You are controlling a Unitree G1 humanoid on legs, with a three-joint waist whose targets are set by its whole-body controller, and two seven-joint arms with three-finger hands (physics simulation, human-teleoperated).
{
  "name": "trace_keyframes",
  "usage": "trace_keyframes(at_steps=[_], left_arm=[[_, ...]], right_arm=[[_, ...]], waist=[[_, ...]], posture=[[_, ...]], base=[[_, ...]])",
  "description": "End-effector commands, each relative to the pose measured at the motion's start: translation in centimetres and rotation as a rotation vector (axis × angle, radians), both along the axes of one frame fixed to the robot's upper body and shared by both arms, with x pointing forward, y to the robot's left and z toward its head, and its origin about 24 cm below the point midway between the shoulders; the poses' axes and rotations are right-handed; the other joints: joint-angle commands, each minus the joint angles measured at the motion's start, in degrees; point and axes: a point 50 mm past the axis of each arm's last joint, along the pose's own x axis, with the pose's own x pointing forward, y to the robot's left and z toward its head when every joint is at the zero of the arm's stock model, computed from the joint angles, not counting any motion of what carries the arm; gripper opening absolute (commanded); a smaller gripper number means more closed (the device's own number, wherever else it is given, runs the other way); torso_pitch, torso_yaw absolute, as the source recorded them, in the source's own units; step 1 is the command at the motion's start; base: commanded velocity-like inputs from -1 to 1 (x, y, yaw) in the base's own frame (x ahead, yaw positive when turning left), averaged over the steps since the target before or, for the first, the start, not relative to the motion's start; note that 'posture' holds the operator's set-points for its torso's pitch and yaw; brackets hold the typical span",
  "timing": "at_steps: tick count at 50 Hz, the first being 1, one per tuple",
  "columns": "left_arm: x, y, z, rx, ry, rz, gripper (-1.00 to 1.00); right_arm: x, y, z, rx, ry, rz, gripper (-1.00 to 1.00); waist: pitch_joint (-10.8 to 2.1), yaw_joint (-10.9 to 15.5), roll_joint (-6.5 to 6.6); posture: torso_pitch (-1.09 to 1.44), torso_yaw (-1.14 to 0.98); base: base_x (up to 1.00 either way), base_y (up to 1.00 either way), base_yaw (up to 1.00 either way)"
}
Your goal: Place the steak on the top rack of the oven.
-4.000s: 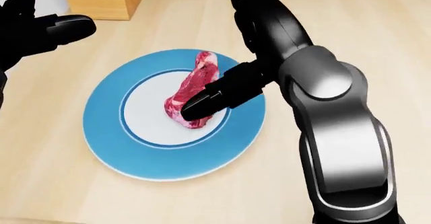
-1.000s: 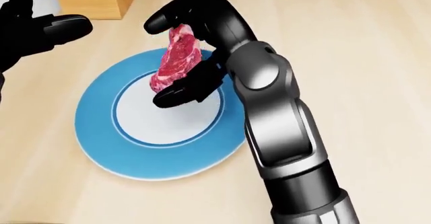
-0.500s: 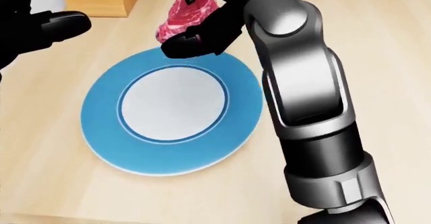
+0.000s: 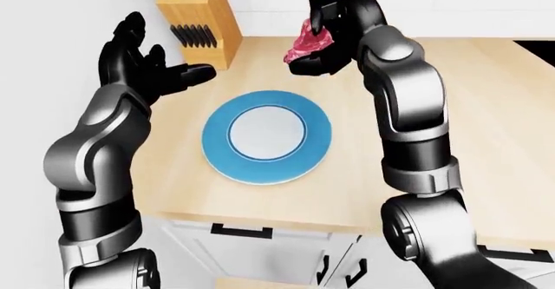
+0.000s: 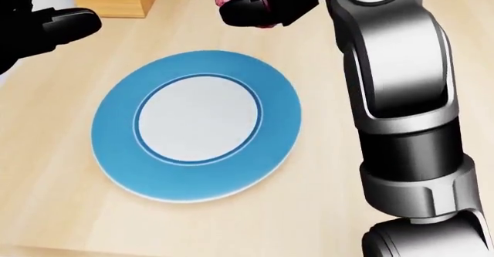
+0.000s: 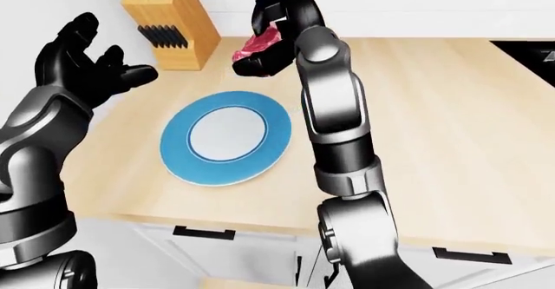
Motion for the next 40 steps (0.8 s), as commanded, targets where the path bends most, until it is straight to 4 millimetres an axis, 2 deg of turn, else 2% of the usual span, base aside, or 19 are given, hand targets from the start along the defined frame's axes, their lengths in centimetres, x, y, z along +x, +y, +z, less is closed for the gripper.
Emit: trace_keyframes(at_steps=[1,16,17,21,23,25,27,28,29,30,32,40], left_arm=[[-0.5,0.1,2.0,0.007,-0.093,0.003,1.0],[-0.3,0.1,1.8,0.011,-0.088,0.007,1.0],[-0.2,0.0,1.7,0.011,-0.088,0.007,1.0],[-0.3,0.0,1.8,0.011,-0.088,0.007,1.0],[-0.4,0.1,1.8,0.011,-0.088,0.008,1.0],[-0.4,0.1,1.9,0.011,-0.088,0.007,1.0],[-0.4,0.1,1.9,0.011,-0.088,0.008,1.0],[-0.4,0.1,1.9,0.011,-0.088,0.008,1.0],[-0.3,0.1,1.9,0.011,-0.088,0.007,1.0],[-0.4,0.1,1.9,0.012,-0.088,0.008,1.0],[-0.4,0.2,1.9,0.011,-0.088,0.01,1.0],[-0.3,0.2,1.8,0.013,-0.088,0.011,1.0]], right_arm=[[-0.9,0.2,2.5,0.011,-0.117,0.013,-1.0],[-0.8,0.2,2.4,0.019,-0.115,0.015,-1.0],[-0.8,0.2,2.3,0.019,-0.113,0.013,-1.0],[-0.8,0.2,1.9,0.019,-0.105,0.014,-1.0],[-0.8,0.2,1.9,0.021,-0.106,0.013,-1.0],[-0.8,0.3,2.0,0.02,-0.107,0.015,-1.0],[-0.8,0.3,2.1,0.019,-0.107,0.014,-1.0],[-0.8,0.2,2.0,0.019,-0.107,0.013,-1.0],[-0.8,0.3,2.0,0.019,-0.106,0.013,-1.0],[-0.8,0.3,1.9,0.018,-0.105,0.014,-1.0],[-0.7,0.3,1.8,0.018,-0.104,0.014,-1.0],[-0.6,0.4,1.5,0.015,-0.101,0.016,-1.0]], waist=[[-1.84,0.01,0.16],[-1.89,-0.06,0.17],[-3.19,0.01,0.33],[-2.34,0.31,0.5],[-3.57,0.12,0.5],[-3.8,-0.03,-0.43],[-3.6,0.02,-2.68],[-3.67,0.32,-3.11],[-3.4,-0.19,-2.39],[-3.38,0.09,-3.13],[-3.8,-0.1,-2.89],[-2.76,0.9,-0.56]], posture=[[0.0,0.0],[0.0,0.0],[0.0,0.0],[0.0,0.0],[0.0,0.0],[0.0,0.0],[0.0,0.0],[0.0,0.0],[0.0,0.0],[0.0,0.0],[0.0,0.0],[0.0,0.0]], base=[[-0.02,0.0,0.0],[-0.01,0.0,0.0],[-0.01,-0.06,0.0],[-0.03,-0.1,0.0],[-0.19,-0.12,0.0],[-0.18,-0.12,0.0],[-0.19,-0.12,0.0],[-0.19,-0.12,0.0],[-0.2,-0.12,0.0],[-0.19,-0.12,0.0],[-0.19,-0.12,0.0],[-0.19,-0.12,0.0]])
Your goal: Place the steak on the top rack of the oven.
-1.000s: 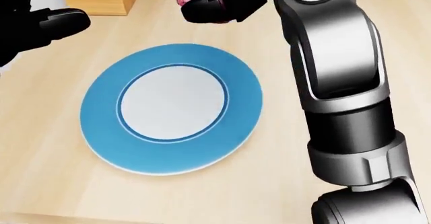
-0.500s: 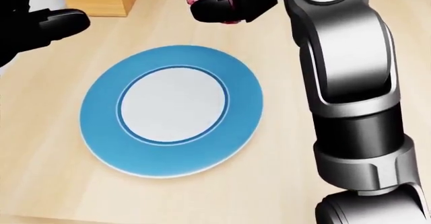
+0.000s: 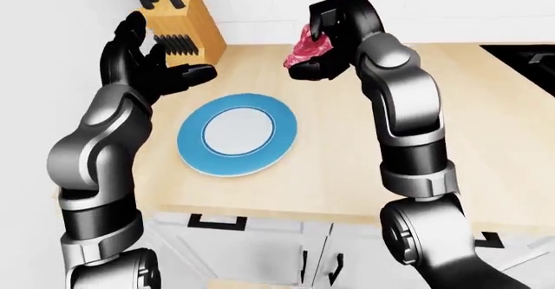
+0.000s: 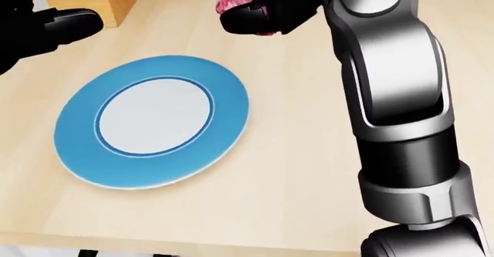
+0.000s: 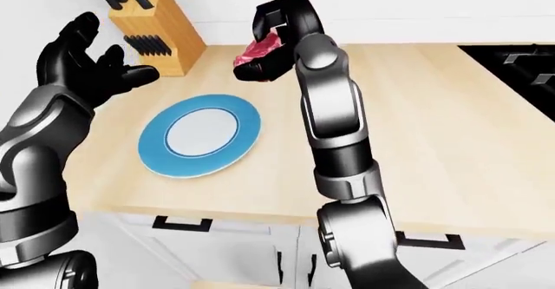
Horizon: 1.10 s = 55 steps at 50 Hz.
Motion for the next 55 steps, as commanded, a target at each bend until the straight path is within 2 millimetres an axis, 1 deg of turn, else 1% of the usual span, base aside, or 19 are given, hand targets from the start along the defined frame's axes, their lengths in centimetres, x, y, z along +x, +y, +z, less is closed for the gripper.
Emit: trace_keyframes(at_steps=[1,4,6,9,20,22,23,24,25,28,34,36,38,40,45,48,53,54,55], left_arm=[[-0.43,0.21,1.81,0.005,-0.084,0.01,1.0],[-0.39,0.2,1.82,0.004,-0.084,0.01,1.0],[-0.37,0.23,1.77,0.004,-0.083,0.01,1.0],[-0.38,0.26,1.77,0.004,-0.084,0.011,1.0],[-0.62,0.34,2.2,-0.002,-0.091,0.012,1.0],[-0.74,0.34,2.34,-0.004,-0.094,0.012,1.0],[-0.73,0.32,2.29,-0.004,-0.094,0.011,1.0],[-0.73,0.25,2.23,-0.002,-0.093,0.01,1.0],[-0.72,0.13,2.19,0.001,-0.092,0.009,1.0],[-0.71,0.08,2.1,0.006,-0.091,0.005,1.0],[-0.64,-0.14,1.92,0.008,-0.088,0.0,1.0],[-0.57,-0.13,1.83,0.007,-0.087,-0.002,1.0],[-0.59,0.01,2.0,0.002,-0.089,-0.001,1.0],[-0.64,0.13,2.08,0.002,-0.089,0.002,1.0],[-0.57,-0.01,1.99,0.004,-0.093,-0.003,1.0],[-0.51,-0.07,2.01,0.006,-0.091,-0.003,1.0],[-0.55,-0.06,1.94,0.008,-0.091,-0.002,1.0],[-0.54,-0.08,1.88,0.009,-0.09,-0.002,1.0],[-0.53,-0.09,1.87,0.009,-0.089,-0.002,1.0]], right_arm=[[-0.7,0.36,2.33,0.006,-0.107,0.019,-1.0],[-0.67,0.38,2.38,0.004,-0.106,0.019,-1.0],[-0.68,0.37,2.35,0.003,-0.106,0.018,-1.0],[-0.77,0.51,2.21,-0.003,-0.103,0.023,-1.0],[-0.83,0.67,2.74,-0.004,-0.107,0.029,-1.0],[-0.95,0.79,2.61,-0.001,-0.108,0.032,-1.0],[-0.95,0.81,2.53,-0.004,-0.107,0.032,-1.0],[-0.98,0.83,2.57,-0.004,-0.107,0.033,-1.0],[-1.01,0.78,2.66,-0.003,-0.108,0.032,-1.0],[-0.99,0.67,2.43,0.006,-0.108,0.028,-1.0],[-0.85,0.6,2.2,0.006,-0.103,0.027,-1.0],[-0.88,0.8,2.3,0.01,-0.108,0.028,-1.0],[-0.84,0.9,2.38,0.007,-0.108,0.029,-1.0],[-0.77,0.91,2.49,0.007,-0.11,0.029,-1.0],[-0.65,0.98,2.04,0.004,-0.104,0.029,-1.0],[-0.6,0.83,2.27,0.005,-0.112,0.024,-1.0],[-0.73,0.73,2.02,-0.002,-0.109,0.017,-1.0],[-0.72,0.71,2.08,0.0,-0.111,0.018,-1.0],[-0.71,0.72,2.03,-0.001,-0.111,0.019,-1.0]], waist=[[-1.63,0.21,-0.01],[-1.58,0.24,1.73],[-2.27,0.25,4.98],[-1.71,-0.29,4.22],[-2.41,-0.52,-0.78],[-2.44,-0.56,-3.39],[-2.95,-0.72,-5.81],[-1.99,-0.82,-2.78],[-2.2,-0.5,-3.77],[-2.6,-0.38,-2.67],[-1.14,0.14,-0.17],[0.75,-0.54,0.53],[1.01,-1.02,1.65],[0.37,-1.87,4.01],[-0.32,-1.81,2.48],[-1.13,-1.05,0.29],[-0.53,-0.48,0.1],[-1.77,-0.15,0.39],[-1.44,-0.24,0.23]], posture=[[0.0,0.0],[0.0,0.0],[0.0,0.0],[0.0,0.0],[0.0,0.0],[0.0,0.0],[0.0,0.0],[0.0,0.0],[0.0,0.0],[0.0,0.0],[0.0,0.0],[0.0,0.0],[0.0,0.0],[0.0,0.0],[0.0,0.0],[0.0,0.0],[0.0,0.0],[0.0,0.0],[0.0,0.0]], base=[[-0.19,-0.12,0.0],[-0.19,-0.12,0.0],[-0.19,-0.12,0.0],[-0.19,-0.1,0.0],[-0.19,-0.09,0.0],[-0.19,-0.09,0.0],[-0.16,-0.09,0.0],[-0.16,-0.08,0.0],[-0.16,-0.07,0.0],[-0.15,-0.08,0.0],[-0.12,-0.08,0.0],[0.0,0.0,0.0],[0.0,0.0,0.0],[0.0,0.0,0.0],[0.0,0.0,0.0],[0.0,0.0,0.0],[0.0,0.0,0.0],[0.0,0.0,0.2],[0.0,0.0,0.23]])
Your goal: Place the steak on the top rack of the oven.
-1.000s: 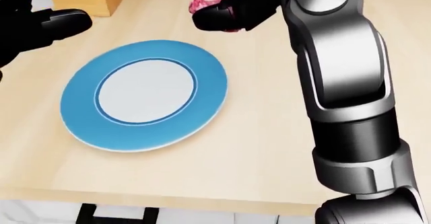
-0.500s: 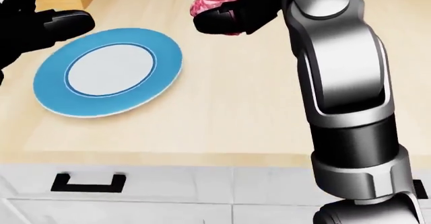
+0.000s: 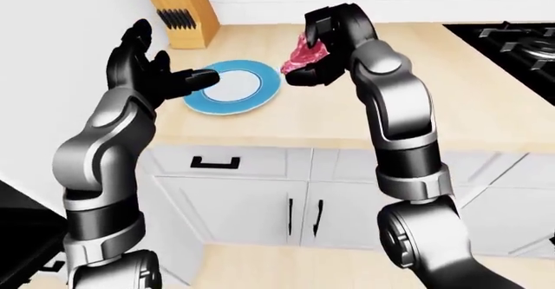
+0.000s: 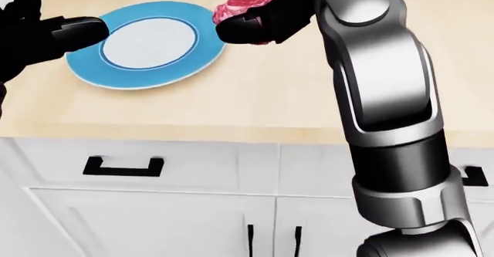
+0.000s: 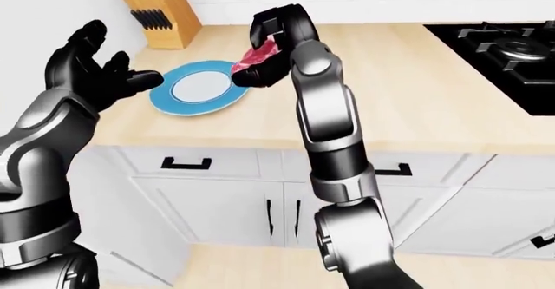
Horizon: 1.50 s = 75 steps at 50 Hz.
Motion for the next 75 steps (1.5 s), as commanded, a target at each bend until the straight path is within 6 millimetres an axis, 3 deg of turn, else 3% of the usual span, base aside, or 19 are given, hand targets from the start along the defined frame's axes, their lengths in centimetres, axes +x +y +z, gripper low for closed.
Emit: trace_keyframes(at_steps=[1,7,13,19,22,27,33,36,37,39,44,48,50,55,62,65,66,69,75], left_arm=[[-0.7,0.1,2.6,0.009,-0.124,0.005,1.0],[-0.7,0.0,2.5,0.011,-0.121,0.004,1.0],[-0.6,-0.1,2.5,0.013,-0.119,0.003,1.0],[-0.5,0.0,2.5,0.012,-0.118,0.004,1.0],[-0.5,0.0,2.5,0.012,-0.118,0.004,1.0],[-0.6,0.2,2.6,0.009,-0.119,0.008,1.0],[-0.5,0.2,2.4,0.009,-0.119,0.007,1.0],[-0.4,0.2,2.4,0.009,-0.118,0.006,1.0],[-0.5,0.1,2.5,0.009,-0.118,0.006,1.0],[-0.6,0.2,2.5,0.008,-0.119,0.007,1.0],[-0.5,0.2,2.4,0.009,-0.118,0.007,1.0],[-0.6,0.2,2.5,0.009,-0.118,0.006,1.0],[-0.6,0.2,2.5,0.008,-0.118,0.006,1.0],[-0.6,0.2,2.4,0.008,-0.118,0.008,1.0],[-0.5,0.2,2.5,0.008,-0.119,0.009,1.0],[-0.6,0.2,2.5,0.008,-0.119,0.009,1.0],[-0.6,0.2,2.6,0.008,-0.118,0.009,1.0],[-0.6,0.2,2.5,0.008,-0.118,0.008,1.0],[-0.6,0.3,2.5,0.007,-0.118,0.009,1.0]], right_arm=[[-0.8,0.3,2.8,0.011,-0.132,0.017,-1.0],[-0.8,0.1,2.5,0.009,-0.127,0.015,-1.0],[-0.7,0.2,2.3,0.002,-0.12,0.018,-1.0],[-0.7,0.3,2.5,0.0,-0.122,0.02,-1.0],[-0.7,0.4,2.5,-0.002,-0.12,0.022,-1.0],[-0.5,0.7,2.5,0.003,-0.124,0.027,-1.0],[-0.3,1.3,2.5,0.006,-0.123,0.039,-1.0],[-0.3,1.4,2.5,0.006,-0.122,0.041,-1.0],[-0.3,1.4,2.5,0.006,-0.122,0.041,-1.0],[-0.3,1.4,2.3,0.006,-0.12,0.041,-1.0],[-0.4,1.4,2.5,0.006,-0.121,0.04,-1.0],[-0.3,1.5,2.5,0.005,-0.121,0.041,-1.0],[-0.3,1.5,2.5,0.006,-0.121,0.04,-1.0],[-0.3,1.5,2.4,0.007,-0.12,0.042,-1.0],[-0.3,1.5,2.2,0.009,-0.117,0.044,-1.0],[-0.3,1.5,2.4,0.01,-0.119,0.043,-1.0],[-0.3,1.4,2.5,0.01,-0.119,0.043,-1.0],[-0.4,1.4,2.5,0.01,-0.121,0.042,-1.0],[-0.5,1.4,2.3,0.008,-0.121,0.042,-1.0]], waist=[[-2.17,0.28,0.39],[-1.23,1.1,-2.34],[-2.4,1.73,-2.02],[-1.8,1.21,1.59],[-3.07,1.55,6.4],[-3.46,2.21,2.34],[-1.17,1.24,-2.13],[-2.95,1.16,-5.92],[-1.44,0.83,-4.7],[-1.84,1.33,-4.6],[-1.84,1.08,-1.37],[-1.98,0.6,2.43],[-3.05,0.64,6.04],[-3.13,1.82,3.04],[-1.31,1.21,-1.9],[-2.7,0.6,-7.15],[-1.45,0.74,-4.03],[-2.4,1.05,-4.62],[-1.03,0.02,-0.99]], posture=[[0.0,0.0],[0.0,0.0],[0.0,0.0],[0.0,0.0],[0.0,0.0],[0.0,0.0],[0.0,0.0],[0.0,0.0],[0.0,0.0],[0.0,0.0],[0.0,0.0],[0.0,0.0],[0.0,0.0],[0.0,0.0],[0.0,0.0],[0.0,0.0],[0.0,0.0],[0.0,0.0],[0.0,0.0]], base=[[0.0,0.0,0.36],[0.0,0.0,0.82],[0.0,0.0,1.0],[0.0,0.0,1.0],[0.0,0.0,1.0],[0.0,0.0,1.0],[0.0,0.0,1.0],[0.0,0.0,1.0],[0.0,0.0,1.0],[0.0,0.0,1.0],[0.0,0.0,1.0],[0.0,0.0,1.0],[0.0,0.0,1.0],[0.0,0.0,1.0],[0.0,0.0,1.0],[0.0,0.0,1.0],[0.0,0.0,1.0],[0.0,0.0,0.91],[0.0,0.0,0.28]])
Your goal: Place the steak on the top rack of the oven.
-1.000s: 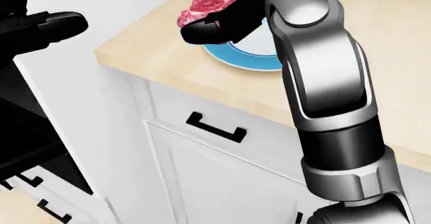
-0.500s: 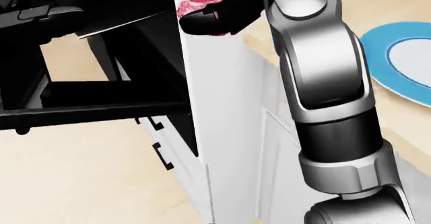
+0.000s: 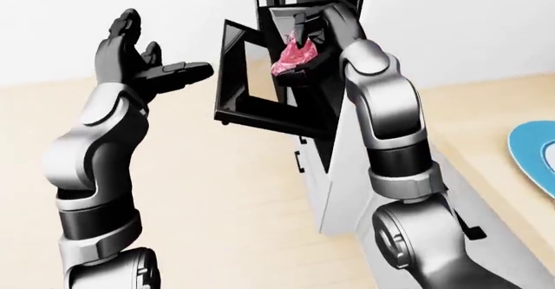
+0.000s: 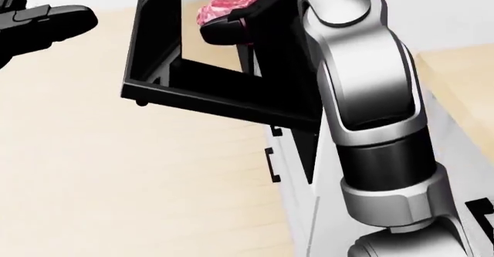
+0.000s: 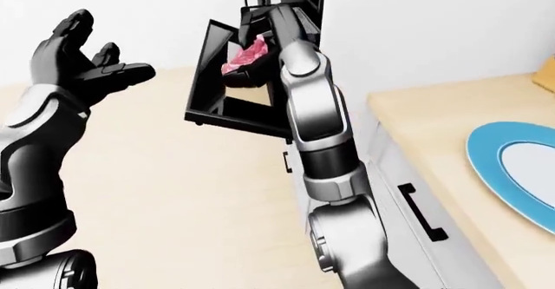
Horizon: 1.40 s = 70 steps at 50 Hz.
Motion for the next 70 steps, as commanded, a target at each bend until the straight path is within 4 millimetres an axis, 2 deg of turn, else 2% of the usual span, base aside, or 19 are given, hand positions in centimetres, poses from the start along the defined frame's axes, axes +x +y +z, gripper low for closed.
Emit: trace_keyframes(at_steps=[1,3,11,12,16,21,23,31,36,37,38,45,48,49,51,55,63,67,70], left_arm=[[-0.3,-0.2,1.5,0.006,-0.071,-0.01,1.0],[-0.3,-0.2,1.5,0.007,-0.07,-0.01,1.0],[-0.2,-0.2,1.3,0.007,-0.069,-0.004,1.0],[-0.2,-0.2,1.3,0.008,-0.069,-0.003,1.0],[-0.2,-0.1,1.5,0.006,-0.075,0.005,1.0],[-0.3,0.0,1.5,0.005,-0.076,0.009,1.0],[-0.3,0.0,1.5,0.004,-0.077,0.009,1.0],[-0.3,0.3,2.0,-0.007,-0.088,0.021,1.0],[-0.5,0.5,2.5,-0.009,-0.106,0.033,1.0],[-0.5,0.6,2.5,-0.009,-0.106,0.034,1.0],[-0.5,0.6,2.5,-0.009,-0.107,0.034,1.0],[-0.5,0.4,2.4,-0.006,-0.102,0.03,1.0],[-0.5,0.4,2.3,-0.004,-0.1,0.027,1.0],[-0.5,0.4,2.3,-0.003,-0.099,0.026,1.0],[-0.5,0.4,2.2,-0.002,-0.097,0.025,1.0],[-0.4,0.3,2.2,-0.002,-0.095,0.025,1.0],[-0.4,0.3,2.1,-0.003,-0.095,0.023,1.0],[-0.4,0.3,2.1,-0.001,-0.095,0.022,1.0],[-0.4,0.2,2.0,0.0,-0.093,0.021,1.0]], right_arm=[[-0.6,0.0,2.2,0.013,-0.103,0.002,-1.0],[-0.6,-0.1,2.2,0.019,-0.104,-0.003,-1.0],[-0.6,-0.4,2.6,0.031,-0.109,-0.013,-1.0],[-0.7,-0.4,2.7,0.027,-0.112,-0.013,-1.0],[-0.8,-0.2,3.3,0.035,-0.125,0.002,-1.0],[-0.6,0.1,3.6,0.037,-0.127,0.011,-1.0],[-0.5,0.2,3.5,0.031,-0.123,0.016,-1.0],[-0.2,0.4,3.5,0.025,-0.121,0.022,-1.0],[-0.2,0.6,3.8,0.021,-0.125,0.024,-1.0],[-0.2,0.6,3.8,0.021,-0.125,0.025,-1.0],[-0.2,0.7,3.7,0.022,-0.124,0.027,-1.0],[-0.6,1.0,4.0,0.025,-0.133,0.032,-0.98],[-0.6,1.0,4.1,0.025,-0.136,0.032,-1.0],[-0.7,1.0,4.1,0.024,-0.135,0.032,-1.0],[-0.7,1.1,4.2,0.025,-0.135,0.034,-1.0],[-0.7,1.1,4.2,0.026,-0.135,0.036,-1.0],[-0.5,0.8,4.4,0.028,-0.14,0.025,-1.0],[-0.3,0.3,4.0,0.031,-0.134,0.008,-1.0],[-0.3,0.2,4.1,0.033,-0.133,0.006,-1.0]], waist=[[-1.14,-0.53,0.23],[-1.71,-1.14,3.54],[-1.68,-0.83,1.01],[-3.27,-0.81,1.37],[-0.91,-0.36,0.37],[-0.57,0.19,-4.06],[0.42,0.67,-2.86],[-1.19,-0.41,-0.42],[-3.0,-1.42,5.31],[-1.43,-0.92,3.91],[-0.02,-1.69,4.83],[-0.84,-1.12,3.25],[-0.82,-0.82,0.36],[-1.84,-0.81,-2.26],[-1.56,-0.77,-1.22],[-2.38,-1.25,-2.52],[-2.2,-1.72,1.79],[-3.41,-2.13,7.99],[-2.01,-1.97,6.84]], posture=[[0.0,0.0],[0.0,0.0],[0.0,0.0],[0.0,0.0],[0.0,0.0],[0.0,0.0],[0.0,0.0],[0.0,0.0],[0.0,0.0],[0.0,0.0],[0.0,0.0],[0.0,0.0],[0.0,0.0],[0.0,0.0],[0.0,0.0],[0.0,0.0],[0.0,0.0],[0.0,0.0],[0.0,0.0]], base=[[0.0,0.0,0.0],[0.0,0.0,0.0],[0.0,0.0,0.0],[0.11,0.0,0.0],[0.33,0.0,0.0],[0.55,0.0,0.0],[0.6,0.0,0.0],[0.6,0.0,0.0],[0.6,0.0,0.0],[0.61,0.0,0.0],[0.6,0.0,0.0],[0.36,0.0,0.0],[0.01,0.02,0.0],[0.07,0.1,0.0],[0.11,0.16,0.0],[0.18,0.31,0.0],[0.2,0.34,0.0],[0.21,0.26,0.0],[0.03,0.0,0.0]])
